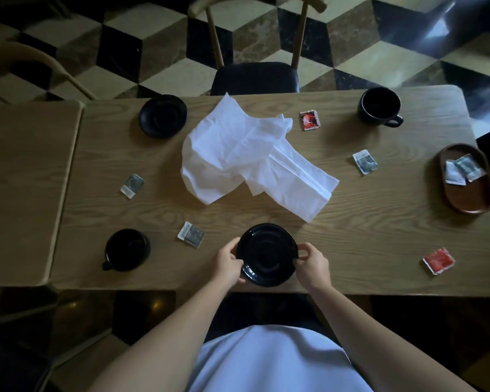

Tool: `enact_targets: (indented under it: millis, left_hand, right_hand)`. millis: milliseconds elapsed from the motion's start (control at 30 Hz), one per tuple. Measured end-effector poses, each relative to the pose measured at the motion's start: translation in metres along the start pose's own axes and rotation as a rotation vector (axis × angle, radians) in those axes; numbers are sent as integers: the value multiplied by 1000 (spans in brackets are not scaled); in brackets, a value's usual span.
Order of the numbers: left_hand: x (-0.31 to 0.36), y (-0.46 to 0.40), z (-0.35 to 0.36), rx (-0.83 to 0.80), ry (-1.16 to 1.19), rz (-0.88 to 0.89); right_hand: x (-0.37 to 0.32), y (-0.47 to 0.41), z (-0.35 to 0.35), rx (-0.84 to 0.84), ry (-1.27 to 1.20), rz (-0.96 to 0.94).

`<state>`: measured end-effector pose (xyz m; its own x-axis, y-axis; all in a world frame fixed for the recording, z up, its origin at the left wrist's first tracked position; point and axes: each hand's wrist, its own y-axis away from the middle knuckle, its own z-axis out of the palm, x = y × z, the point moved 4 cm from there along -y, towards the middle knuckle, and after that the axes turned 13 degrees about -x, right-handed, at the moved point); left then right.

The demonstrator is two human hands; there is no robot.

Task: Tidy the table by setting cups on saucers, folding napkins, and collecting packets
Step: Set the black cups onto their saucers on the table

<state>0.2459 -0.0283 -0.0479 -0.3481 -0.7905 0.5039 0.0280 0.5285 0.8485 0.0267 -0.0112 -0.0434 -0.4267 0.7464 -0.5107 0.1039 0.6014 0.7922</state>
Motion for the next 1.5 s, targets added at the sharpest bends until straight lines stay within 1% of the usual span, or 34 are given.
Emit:
enact_targets:
  millis: [533,633,700,767,867,933,1067,1200,1300,1367,1500]
  left_hand:
    - [-3,-17,-2,-68,-23,20]
    - [-3,-17,-3,-97,-36,23]
    - [0,-17,-9,-114,-89,38]
    - [9,-19,-26,-64,-111,56]
    - [36,-28,-74,121,-42,70]
    - [60,-36,-107,202,44,122]
    - [108,-55,-168,280,238,207]
    - [148,-93,-234,418,428,175]
    - [161,-124,-274,459,508,80]
    - [167,-148,-292,434,601,13]
    - [181,-185,-312,413,700,11]
  right_hand:
    - [-1,-9,-7,-12,54,44]
    - [-2,-9,-7,-20,78,77]
    - [-5,-10,-8,-38,119,115]
    - [-15,-10,-12,-21,169,139]
    - [-55,-12,-19,105,244,64]
    - [-96,-18,-18,132,212,-24]
    - [-196,-41,-1,74,130,-185]
    - [-294,-86,20,18,87,-297]
    - [-351,-124,39,-17,111,-342]
    - [-380,-154,53,-52,93,-357]
    - [-414,-206,83,-143,141,-351]
